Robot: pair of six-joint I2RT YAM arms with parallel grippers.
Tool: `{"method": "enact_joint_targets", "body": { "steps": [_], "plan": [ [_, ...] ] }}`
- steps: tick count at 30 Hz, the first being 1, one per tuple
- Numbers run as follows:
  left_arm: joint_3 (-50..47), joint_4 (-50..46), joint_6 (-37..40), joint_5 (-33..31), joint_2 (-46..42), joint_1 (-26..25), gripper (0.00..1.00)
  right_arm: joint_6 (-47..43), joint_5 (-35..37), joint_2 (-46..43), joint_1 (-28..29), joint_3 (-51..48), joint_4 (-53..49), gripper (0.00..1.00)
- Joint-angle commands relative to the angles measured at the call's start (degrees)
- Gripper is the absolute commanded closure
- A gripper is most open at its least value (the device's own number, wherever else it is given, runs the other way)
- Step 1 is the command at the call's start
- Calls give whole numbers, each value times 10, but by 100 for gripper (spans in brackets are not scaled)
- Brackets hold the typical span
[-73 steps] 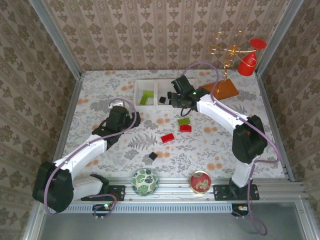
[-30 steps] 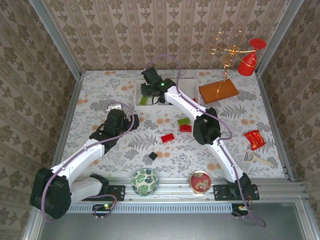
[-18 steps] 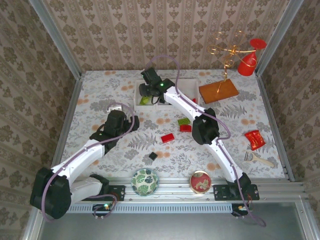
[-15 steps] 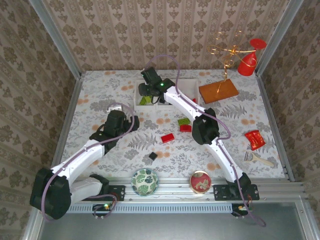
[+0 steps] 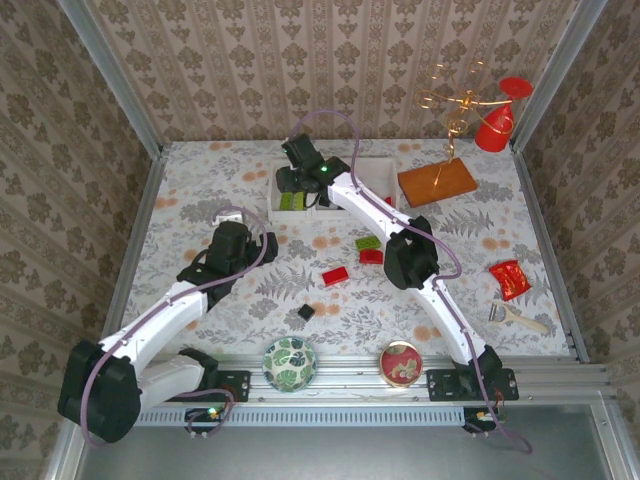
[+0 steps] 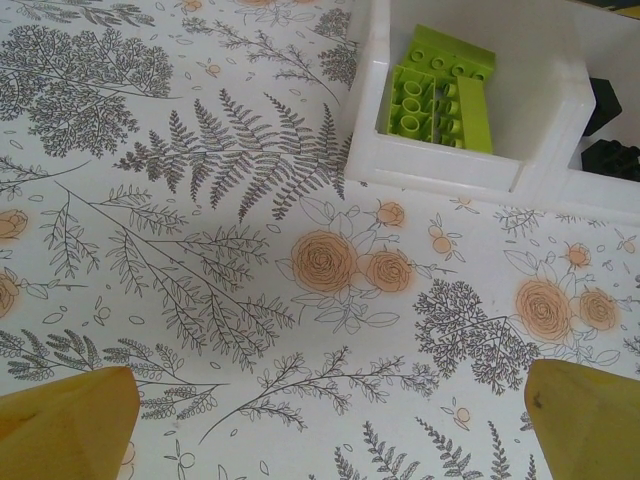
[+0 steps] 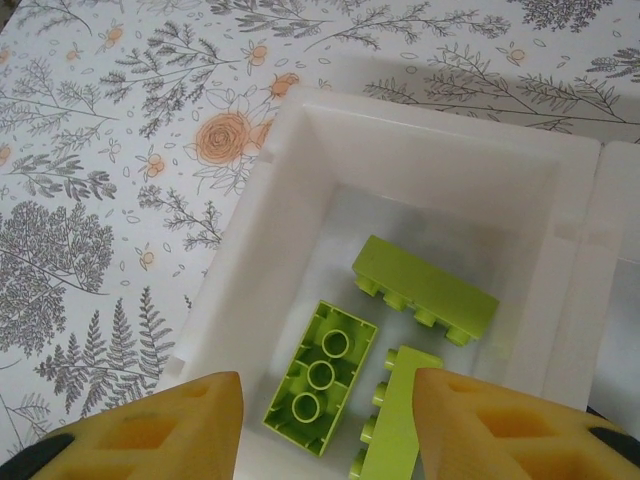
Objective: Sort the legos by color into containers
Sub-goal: Place the lego in the container, then pick up the lego from the middle-left of the table.
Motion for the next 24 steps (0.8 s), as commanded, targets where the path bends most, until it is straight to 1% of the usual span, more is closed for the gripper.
{"method": "enact_joint_targets", "body": {
  "steps": [1, 5, 8, 12, 16, 20, 22, 23, 24],
  "plan": [
    [-9, -15, 0, 12, -17, 5, 0, -6, 18, -45, 4, 15, -32, 47],
    [-11, -23, 3, 22, -23, 4, 0, 0, 27, -71, 3, -2, -45, 43],
    [-14, -29, 4, 27, -28, 0, 0, 9, 33, -102, 4, -43, -42, 40],
    [-17, -35, 9, 31, -32, -12, 1, 23, 46, -151, 4, -115, -34, 34],
    [-20, -37, 11, 31, -30, -39, 2, 42, 50, -217, 4, -222, -1, 25],
    [-18, -53, 5, 25, -26, -77, 1, 66, 67, -290, 4, -333, 24, 16],
    [-20, -61, 0, 15, -26, -95, 1, 81, 77, -326, 4, -390, 31, 10],
    [-22, -66, -3, 8, -26, -105, 1, 88, 81, -345, 4, -420, 36, 1],
    [-23, -70, -4, 2, -26, -116, 1, 96, 86, -363, 4, -452, 40, 0]
  ]
}}
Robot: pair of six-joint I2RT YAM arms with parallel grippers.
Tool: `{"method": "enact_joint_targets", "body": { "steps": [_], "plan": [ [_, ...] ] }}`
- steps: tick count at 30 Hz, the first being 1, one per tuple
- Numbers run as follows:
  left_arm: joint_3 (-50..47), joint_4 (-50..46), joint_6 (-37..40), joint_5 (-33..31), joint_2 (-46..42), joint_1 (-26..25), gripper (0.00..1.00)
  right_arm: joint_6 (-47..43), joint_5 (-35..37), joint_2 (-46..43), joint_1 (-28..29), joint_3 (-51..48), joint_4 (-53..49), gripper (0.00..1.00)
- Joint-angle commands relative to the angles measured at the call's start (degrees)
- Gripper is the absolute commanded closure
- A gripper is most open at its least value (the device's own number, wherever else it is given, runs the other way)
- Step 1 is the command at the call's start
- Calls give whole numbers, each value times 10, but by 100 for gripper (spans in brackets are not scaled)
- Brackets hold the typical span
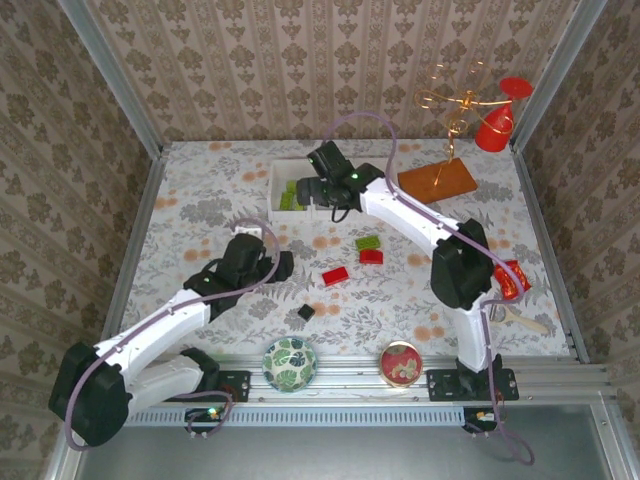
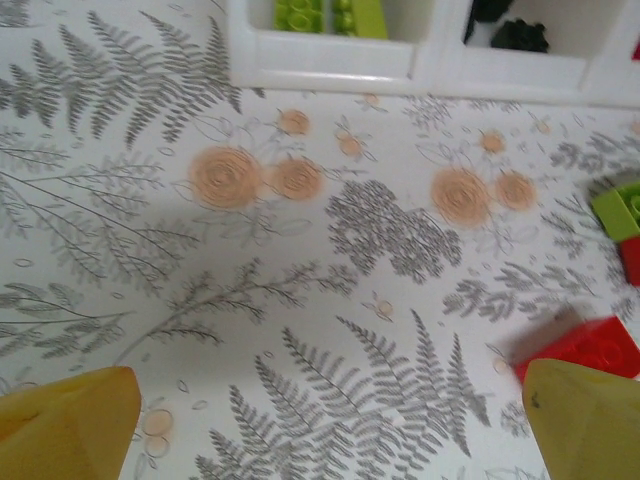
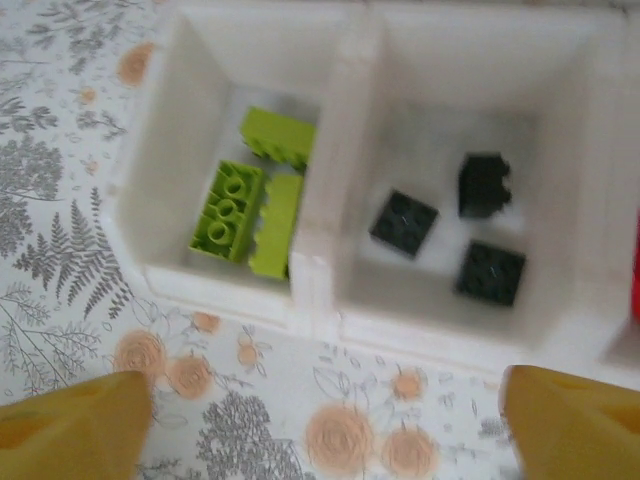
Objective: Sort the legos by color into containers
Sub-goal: Pick up the lego from the middle-left of the table.
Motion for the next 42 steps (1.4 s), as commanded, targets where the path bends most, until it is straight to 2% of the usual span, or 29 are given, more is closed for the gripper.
{"method": "enact_joint_targets", "body": {
  "steps": [1, 9, 17, 26, 35, 42],
  "plan": [
    [-11, -30, -6, -24, -3, -27, 0, 38, 35, -70, 4, -79, 20, 0],
    [-17, -49, 0, -37, 6, -102, 1, 78, 116, -166, 2, -239, -12, 0],
    [-13, -63, -5, -40, 37, -167, 0, 107, 170, -241, -2, -350, 0, 0],
    [6, -80, -18, -28, 96, -210, 0, 132, 182, -319, -38, -426, 14, 0],
    [34, -91, -9, 6, 165, -219, 11, 169, 199, -357, -62, -464, 12, 0],
    [56, -111, 1, 22, 216, -218, 27, 183, 213, -362, -65, -475, 12, 0]
  ]
}}
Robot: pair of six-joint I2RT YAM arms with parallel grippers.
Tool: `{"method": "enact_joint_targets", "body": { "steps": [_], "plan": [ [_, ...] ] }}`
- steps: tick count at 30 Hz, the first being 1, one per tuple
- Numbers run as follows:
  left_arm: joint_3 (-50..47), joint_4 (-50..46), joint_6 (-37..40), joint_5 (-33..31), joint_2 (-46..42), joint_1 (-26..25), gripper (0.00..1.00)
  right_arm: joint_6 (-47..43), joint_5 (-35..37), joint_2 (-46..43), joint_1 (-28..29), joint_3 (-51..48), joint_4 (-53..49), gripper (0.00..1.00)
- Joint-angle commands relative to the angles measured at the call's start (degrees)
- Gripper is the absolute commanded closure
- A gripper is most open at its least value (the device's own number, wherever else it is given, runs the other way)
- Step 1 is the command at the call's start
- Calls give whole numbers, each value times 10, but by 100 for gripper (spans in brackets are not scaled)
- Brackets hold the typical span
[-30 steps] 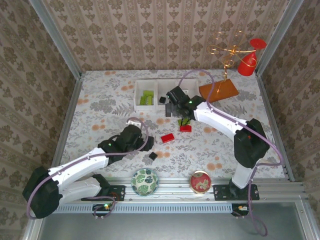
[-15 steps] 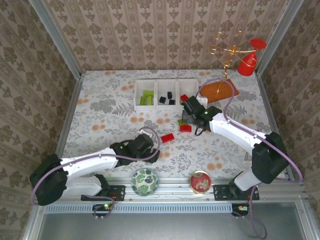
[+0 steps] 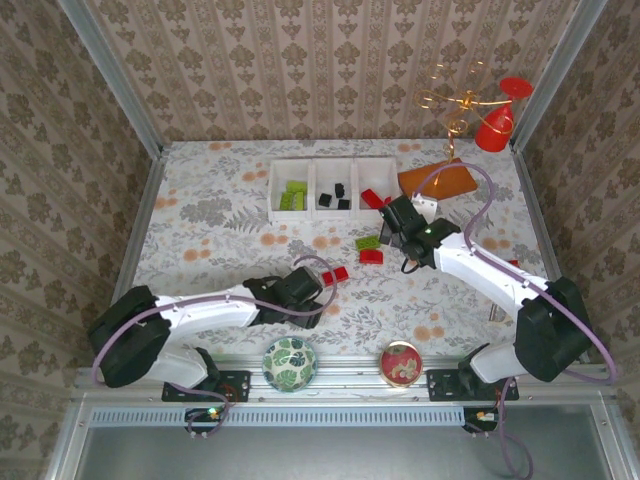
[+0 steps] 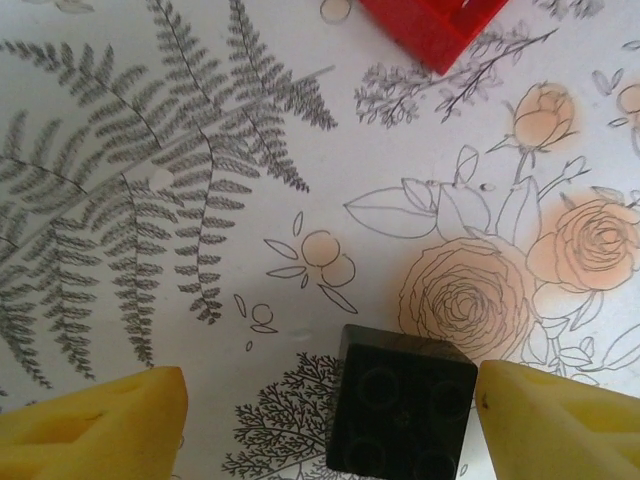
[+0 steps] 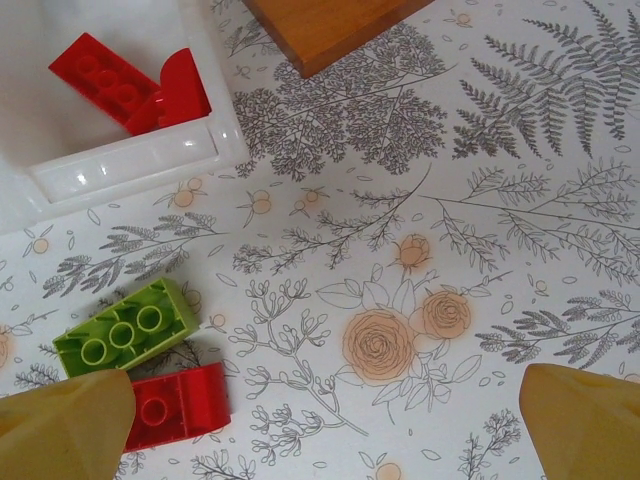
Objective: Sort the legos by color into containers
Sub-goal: Pick up the lego from the middle-left of the table.
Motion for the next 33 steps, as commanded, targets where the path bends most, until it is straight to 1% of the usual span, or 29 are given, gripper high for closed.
{"method": "enact_joint_targets", "body": {
  "steps": [1, 9, 16, 19, 25, 29, 33],
  "plan": [
    [19, -28, 4, 18, 19, -3, 28, 19, 29, -13, -2, -6, -3, 0],
    [33, -36, 5, 23, 46, -3, 36, 22, 34, -13, -2, -6, -5, 0],
    [40, -34, -5, 8, 61, -1, 47, 24, 33, -3, -2, -3, -4, 0],
    [37, -25, -15, 16, 68, 0, 53, 27, 33, -2, -2, -1, -7, 0],
    [38, -29, -24, 24, 77, 0, 61, 30, 33, -2, -3, 0, -10, 0],
    [37, -37, -28, 23, 75, 0, 65, 32, 34, -3, -4, 0, -12, 0],
    [41, -39, -28, 7, 68, 0, 67, 33, 33, -2, -4, 1, -12, 0]
  ]
}}
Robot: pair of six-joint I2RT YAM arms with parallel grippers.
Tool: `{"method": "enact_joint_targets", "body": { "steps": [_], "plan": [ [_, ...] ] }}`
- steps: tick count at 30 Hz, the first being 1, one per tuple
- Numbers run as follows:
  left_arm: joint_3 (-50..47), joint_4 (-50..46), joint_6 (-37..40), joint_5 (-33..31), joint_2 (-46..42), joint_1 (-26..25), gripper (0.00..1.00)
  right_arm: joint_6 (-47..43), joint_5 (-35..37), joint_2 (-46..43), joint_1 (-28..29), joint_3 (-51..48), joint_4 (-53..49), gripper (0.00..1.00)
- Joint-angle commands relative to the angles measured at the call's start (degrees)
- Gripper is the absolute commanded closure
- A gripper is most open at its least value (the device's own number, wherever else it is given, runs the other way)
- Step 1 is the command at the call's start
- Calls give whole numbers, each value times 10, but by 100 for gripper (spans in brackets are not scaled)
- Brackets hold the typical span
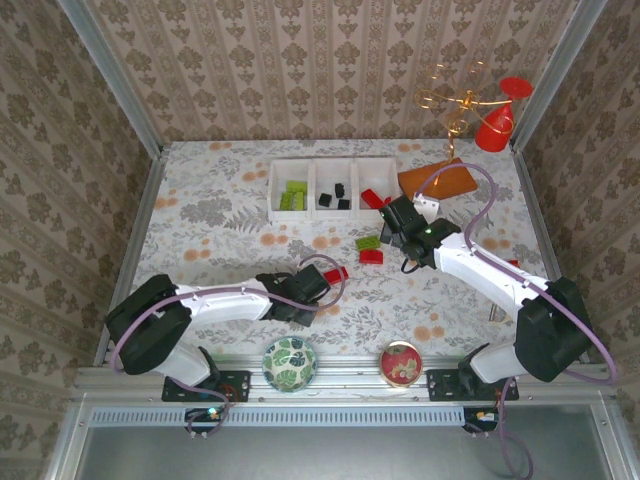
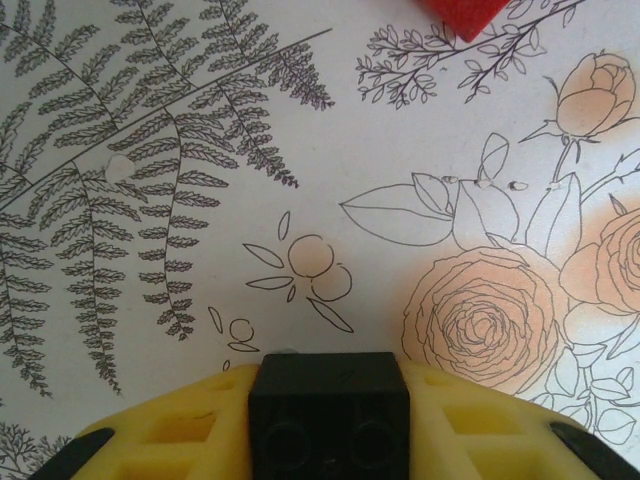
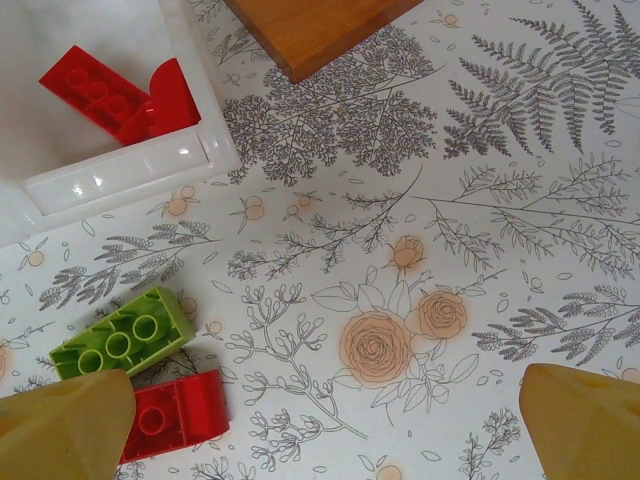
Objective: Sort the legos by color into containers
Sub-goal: Pick up the lego from the middle-left of the table.
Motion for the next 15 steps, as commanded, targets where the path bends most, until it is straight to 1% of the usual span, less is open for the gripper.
{"method": "enact_joint_targets", "body": {
  "steps": [1, 4, 10, 15],
  "plan": [
    [7, -17, -12, -3, 6, 0, 67, 19, 28, -2, -3, 1, -12, 0],
    [11, -12, -11, -12, 0, 2, 68, 20, 21, -2, -5, 2, -13, 0],
    [21, 20, -1, -8, -6, 14, 68, 23, 14, -7, -11, -6, -12, 0],
    [51, 35, 27, -30, 2, 31, 68, 20, 15, -13, -11, -17, -2, 0]
  ]
}}
